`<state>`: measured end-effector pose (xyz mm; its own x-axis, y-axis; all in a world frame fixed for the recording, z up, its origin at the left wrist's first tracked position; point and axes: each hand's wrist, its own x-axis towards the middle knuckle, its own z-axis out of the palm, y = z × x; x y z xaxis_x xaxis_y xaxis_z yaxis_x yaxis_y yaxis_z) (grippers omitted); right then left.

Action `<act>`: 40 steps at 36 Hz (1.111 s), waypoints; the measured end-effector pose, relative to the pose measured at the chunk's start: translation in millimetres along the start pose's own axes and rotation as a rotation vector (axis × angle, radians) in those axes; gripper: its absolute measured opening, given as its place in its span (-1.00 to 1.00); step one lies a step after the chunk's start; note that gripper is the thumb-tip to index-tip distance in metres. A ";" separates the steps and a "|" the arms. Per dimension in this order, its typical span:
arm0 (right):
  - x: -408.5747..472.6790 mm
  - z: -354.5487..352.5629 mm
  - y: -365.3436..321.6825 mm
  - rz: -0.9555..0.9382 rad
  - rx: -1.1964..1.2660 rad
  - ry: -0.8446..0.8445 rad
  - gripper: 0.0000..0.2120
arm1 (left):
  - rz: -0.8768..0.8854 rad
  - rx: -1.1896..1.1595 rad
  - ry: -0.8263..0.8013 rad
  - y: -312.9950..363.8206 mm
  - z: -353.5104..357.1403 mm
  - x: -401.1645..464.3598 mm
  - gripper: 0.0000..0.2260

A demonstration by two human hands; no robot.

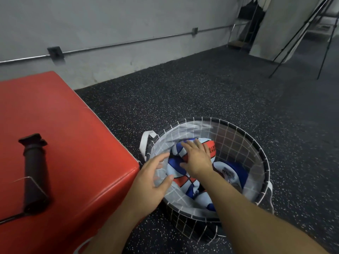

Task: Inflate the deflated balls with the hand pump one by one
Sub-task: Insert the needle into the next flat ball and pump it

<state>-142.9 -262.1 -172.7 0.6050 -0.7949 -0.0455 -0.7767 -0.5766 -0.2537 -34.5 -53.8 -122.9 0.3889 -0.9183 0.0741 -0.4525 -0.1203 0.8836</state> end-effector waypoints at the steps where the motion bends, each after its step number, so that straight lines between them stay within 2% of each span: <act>1: 1.3 3.0 -0.9 0.004 -0.028 0.007 -0.25 | 0.002 0.003 0.003 0.1 -2.2 -1.0 -0.48; 9: 15.1 14.2 7.2 0.061 -0.037 0.094 -0.27 | -0.015 -0.043 -0.016 -1.1 -8.9 -2.6 -0.45; 16: 13.5 13.5 13.3 0.034 -0.043 0.155 -0.31 | -0.032 -0.158 0.009 -2.1 -8.7 0.4 -0.47; 22: 2.1 5.3 22.1 0.008 -0.056 0.212 -0.37 | -0.012 -0.130 0.010 0.3 -10.9 -3.4 -0.46; 26: -4.2 -18.8 22.9 0.010 -0.033 0.390 -0.49 | -0.020 -0.079 -0.007 -0.5 -11.7 -7.4 -0.43; 28: -3.9 -36.0 19.3 0.037 0.013 0.460 -0.45 | -0.034 -0.070 -0.012 -0.5 -12.6 -10.0 -0.43; 32: -15.1 -43.7 14.0 -0.005 0.077 0.290 -0.56 | -0.044 -0.079 -0.003 2.7 -14.0 -16.8 -0.43; 36: -24.2 -28.4 21.2 -0.019 0.024 0.069 -0.37 | -0.052 -0.102 0.024 6.4 -17.1 -22.9 -0.44; 40: -27.9 -28.4 28.7 0.044 0.057 0.091 -0.37 | -0.032 -0.099 0.033 12.4 -16.8 -26.4 -0.44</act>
<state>-187.1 -261.8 -151.3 0.5505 -0.8343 0.0293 -0.7891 -0.5315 -0.3079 -36.9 -24.7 -106.2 0.4290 -0.9014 0.0591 -0.3588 -0.1100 0.9269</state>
